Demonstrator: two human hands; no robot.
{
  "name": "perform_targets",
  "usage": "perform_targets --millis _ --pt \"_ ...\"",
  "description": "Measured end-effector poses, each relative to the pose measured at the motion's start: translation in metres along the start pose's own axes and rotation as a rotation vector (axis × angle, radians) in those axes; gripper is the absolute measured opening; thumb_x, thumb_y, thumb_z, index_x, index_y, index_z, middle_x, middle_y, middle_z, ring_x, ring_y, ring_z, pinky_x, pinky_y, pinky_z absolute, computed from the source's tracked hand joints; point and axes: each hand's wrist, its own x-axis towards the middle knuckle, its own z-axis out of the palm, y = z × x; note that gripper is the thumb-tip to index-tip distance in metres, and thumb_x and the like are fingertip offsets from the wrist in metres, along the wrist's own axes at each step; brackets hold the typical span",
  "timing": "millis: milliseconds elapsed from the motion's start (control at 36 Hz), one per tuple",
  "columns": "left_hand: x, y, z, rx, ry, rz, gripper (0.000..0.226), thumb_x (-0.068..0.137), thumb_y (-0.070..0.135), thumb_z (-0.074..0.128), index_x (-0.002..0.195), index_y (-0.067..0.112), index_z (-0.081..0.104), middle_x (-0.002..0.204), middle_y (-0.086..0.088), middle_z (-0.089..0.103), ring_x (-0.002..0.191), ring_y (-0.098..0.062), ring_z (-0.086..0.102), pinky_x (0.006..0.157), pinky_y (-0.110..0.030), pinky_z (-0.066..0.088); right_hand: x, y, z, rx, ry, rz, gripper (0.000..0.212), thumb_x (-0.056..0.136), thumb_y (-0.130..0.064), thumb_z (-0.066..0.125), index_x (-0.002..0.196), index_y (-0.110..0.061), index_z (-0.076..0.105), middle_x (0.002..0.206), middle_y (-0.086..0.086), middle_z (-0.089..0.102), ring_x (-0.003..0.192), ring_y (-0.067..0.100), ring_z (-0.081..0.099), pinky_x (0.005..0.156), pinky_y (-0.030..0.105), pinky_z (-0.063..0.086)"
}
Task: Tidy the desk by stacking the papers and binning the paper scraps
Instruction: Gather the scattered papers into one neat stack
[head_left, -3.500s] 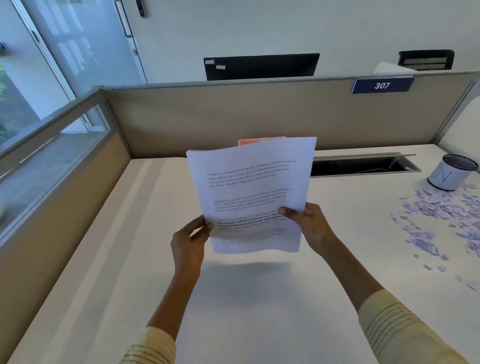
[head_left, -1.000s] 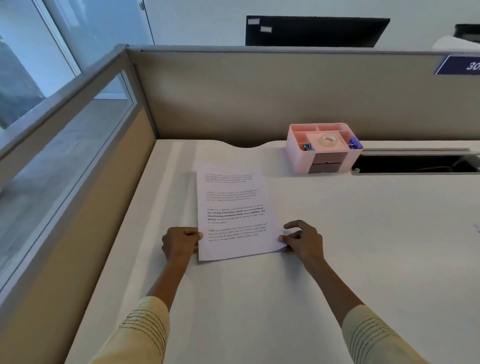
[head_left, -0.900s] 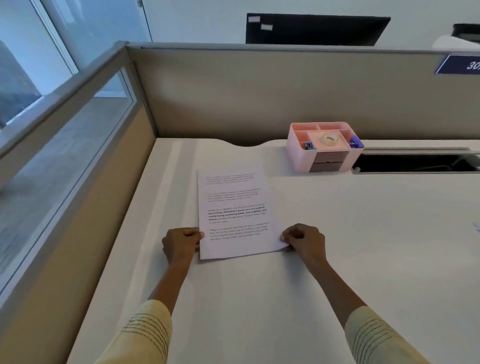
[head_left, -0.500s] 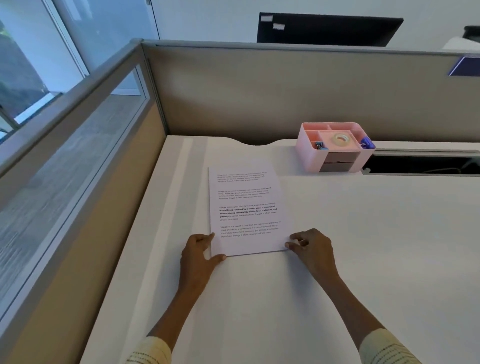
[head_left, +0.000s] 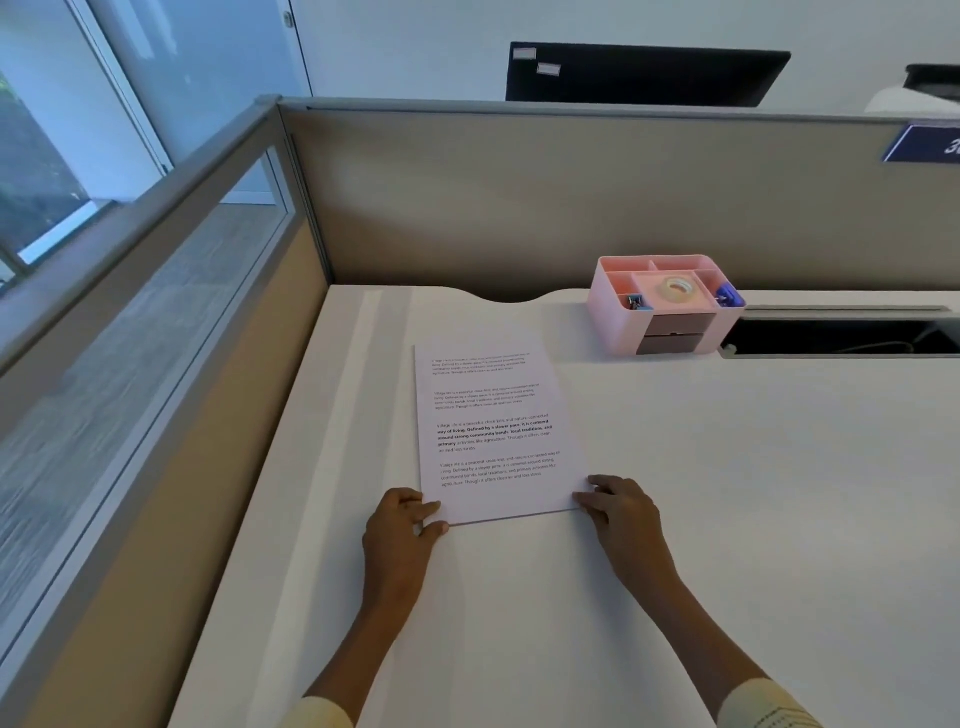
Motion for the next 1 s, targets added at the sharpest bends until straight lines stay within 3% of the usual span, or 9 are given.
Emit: perform_targets --millis 278,389,472,639,750,917,1000 --pt "0.036 0.003 0.003 0.161 -0.014 0.061 0.030 0.081 0.007 0.074 0.110 0.000 0.068 0.111 -0.003 0.064 0.092 -0.007 0.055 0.073 0.009 0.031 0.030 -0.011 0.011 -0.003 0.016 0.024 0.016 0.085 -0.004 0.066 0.098 -0.008 0.075 0.114 0.015 0.067 0.107 0.033 0.061 0.089 0.037 0.048" --pt "0.057 0.008 0.005 0.219 -0.019 0.071 0.031 0.086 0.011 0.070 0.114 0.000 0.065 0.115 -0.006 0.063 0.094 -0.012 0.057 0.078 0.004 0.035 0.051 -0.020 0.012 -0.032 -0.012 0.048 0.020 0.087 -0.003 0.062 0.103 -0.006 0.073 0.118 0.017 0.064 0.112 0.033 0.057 0.092 0.036 0.045" --pt "0.072 0.013 0.008 0.266 -0.005 0.080 0.033 0.088 0.015 0.067 0.118 0.001 0.064 0.119 -0.008 0.063 0.104 -0.019 0.061 0.085 -0.009 0.034 0.068 -0.026 0.015 -0.062 -0.007 0.042 0.021 0.085 0.000 0.062 0.102 -0.005 0.073 0.116 0.017 0.066 0.109 0.035 0.058 0.088 0.038 0.048" --pt "0.101 0.020 0.013 0.308 0.004 0.084 0.034 0.093 0.016 0.059 0.124 0.002 0.061 0.128 -0.010 0.059 0.115 -0.020 0.056 0.090 -0.006 0.026 0.096 -0.028 0.025 -0.085 0.031 0.029 0.021 0.077 0.005 0.065 0.090 -0.007 0.075 0.096 0.010 0.071 0.088 0.034 0.060 0.069 0.036 0.051" --pt "0.118 0.024 0.018 0.312 0.006 0.070 0.034 0.093 0.014 0.060 0.125 0.000 0.060 0.127 -0.013 0.060 0.114 -0.022 0.057 0.094 -0.013 0.032 0.109 -0.029 0.031 -0.083 0.075 0.033 0.016 0.074 0.003 0.072 0.088 -0.004 0.075 0.093 0.013 0.072 0.087 0.035 0.062 0.069 0.039 0.055" --pt "0.132 0.027 0.022 0.358 -0.011 0.106 0.031 0.093 0.013 0.059 0.122 0.001 0.062 0.129 -0.013 0.059 0.118 -0.023 0.054 0.099 -0.020 0.036 0.127 -0.023 0.038 -0.140 0.093 -0.006 0.023 0.062 0.008 0.078 0.076 -0.010 0.074 0.078 0.005 0.070 0.072 0.029 0.062 0.054 0.033 0.052" --pt "0.133 0.028 0.022 0.353 -0.011 0.103 0.032 0.094 0.014 0.058 0.124 0.002 0.061 0.129 -0.013 0.058 0.118 -0.022 0.054 0.098 -0.017 0.035 0.131 -0.022 0.040 -0.142 0.107 -0.017 0.026 0.057 0.008 0.080 0.075 -0.010 0.074 0.078 0.005 0.071 0.072 0.029 0.063 0.052 0.034 0.054"
